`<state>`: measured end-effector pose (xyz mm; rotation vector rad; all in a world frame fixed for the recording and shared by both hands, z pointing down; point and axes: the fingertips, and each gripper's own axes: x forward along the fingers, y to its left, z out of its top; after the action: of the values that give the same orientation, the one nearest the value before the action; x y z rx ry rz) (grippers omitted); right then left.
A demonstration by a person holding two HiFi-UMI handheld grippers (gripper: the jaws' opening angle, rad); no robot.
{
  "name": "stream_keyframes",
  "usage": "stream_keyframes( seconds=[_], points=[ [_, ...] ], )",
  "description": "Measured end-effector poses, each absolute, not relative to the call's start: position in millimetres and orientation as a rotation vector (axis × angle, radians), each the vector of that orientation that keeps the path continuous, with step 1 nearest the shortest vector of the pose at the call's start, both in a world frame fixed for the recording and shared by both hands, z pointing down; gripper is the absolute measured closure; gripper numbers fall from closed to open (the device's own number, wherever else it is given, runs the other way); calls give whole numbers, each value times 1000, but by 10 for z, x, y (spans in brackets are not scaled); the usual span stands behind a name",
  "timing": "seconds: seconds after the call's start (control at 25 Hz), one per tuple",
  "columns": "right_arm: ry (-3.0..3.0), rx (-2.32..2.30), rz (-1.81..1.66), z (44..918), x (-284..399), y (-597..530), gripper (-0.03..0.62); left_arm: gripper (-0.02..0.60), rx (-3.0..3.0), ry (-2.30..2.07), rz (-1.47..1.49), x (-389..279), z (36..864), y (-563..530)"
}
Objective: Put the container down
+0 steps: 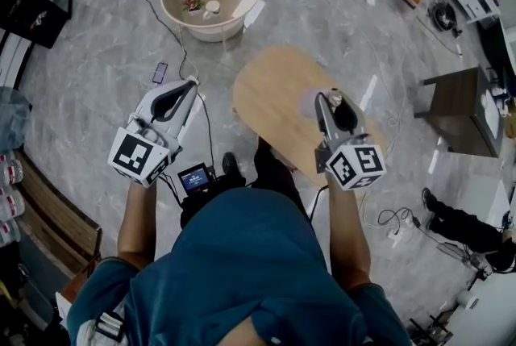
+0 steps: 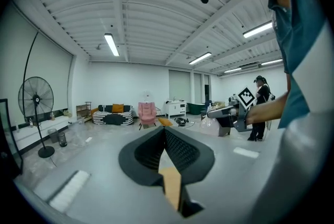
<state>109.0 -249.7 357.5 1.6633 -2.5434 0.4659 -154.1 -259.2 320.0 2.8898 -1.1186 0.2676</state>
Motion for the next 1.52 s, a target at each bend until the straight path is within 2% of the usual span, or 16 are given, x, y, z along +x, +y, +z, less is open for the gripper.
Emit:
stream_keyframes(
  seconds=[0.92,1.52],
  points=[
    [-2545,1398,599,5357,872,-3910,437,584,2567,-1366,473,-1912,3777,-3026],
    [-2414,1331,651,6727,843,-4414,437,584,2394,-1316,628,-1968,4455,-2987]
  ],
)
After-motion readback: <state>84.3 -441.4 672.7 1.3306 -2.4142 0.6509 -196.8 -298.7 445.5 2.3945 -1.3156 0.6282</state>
